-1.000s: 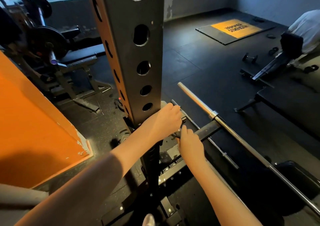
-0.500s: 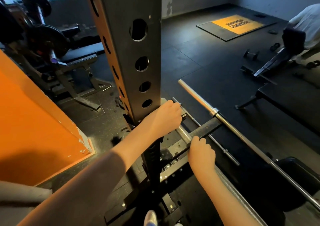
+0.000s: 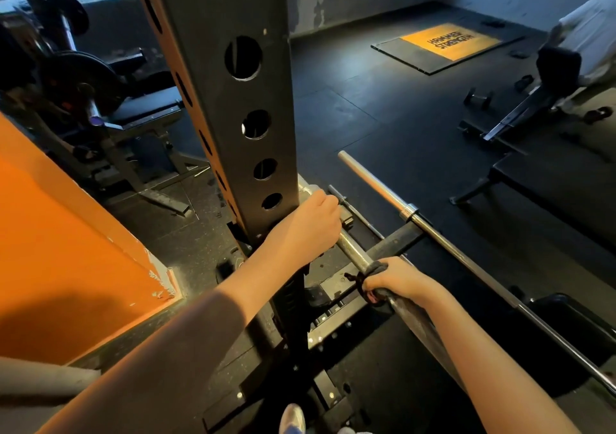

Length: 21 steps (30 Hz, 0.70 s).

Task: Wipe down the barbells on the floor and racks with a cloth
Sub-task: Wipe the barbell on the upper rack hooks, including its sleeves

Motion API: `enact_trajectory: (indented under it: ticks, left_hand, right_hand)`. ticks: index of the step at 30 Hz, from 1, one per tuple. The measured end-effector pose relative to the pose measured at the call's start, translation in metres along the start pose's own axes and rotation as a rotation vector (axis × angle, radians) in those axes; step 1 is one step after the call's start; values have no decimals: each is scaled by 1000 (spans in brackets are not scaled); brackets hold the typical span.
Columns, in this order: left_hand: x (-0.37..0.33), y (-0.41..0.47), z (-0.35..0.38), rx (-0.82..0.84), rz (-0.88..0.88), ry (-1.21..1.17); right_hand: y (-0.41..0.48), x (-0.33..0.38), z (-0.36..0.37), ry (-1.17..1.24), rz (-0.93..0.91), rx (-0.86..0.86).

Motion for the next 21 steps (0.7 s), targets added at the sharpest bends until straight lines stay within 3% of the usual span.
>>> enact_trajectory:
  ticks: [5, 10, 14, 16, 21]
  left_hand:
    - [-45, 26, 10, 30, -151, -165]
    - [-59, 42, 46, 52, -447, -365]
    - [-72, 39, 61, 38, -447, -381]
    - [-74, 35, 61, -8, -430, -389]
    - [-75, 27, 59, 8, -366, -354]
  right_hand:
    - [8, -10, 1, 129, 19, 175]
    - [13, -25, 4, 342, 88, 292]
    - [13, -27, 6, 378, 58, 344]
    - [12, -25, 5, 337, 24, 288]
    - [-4, -2, 2, 14, -123, -99]
Point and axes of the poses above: each hand's wrist, its own y-axis towards the middle knuckle, its own z-axis out of the palm, x = y × z, the point moved 5 cm from there along y, towards the middle knuckle, and after that the axes turned 7 degrees about z, right-handed, at the moved point
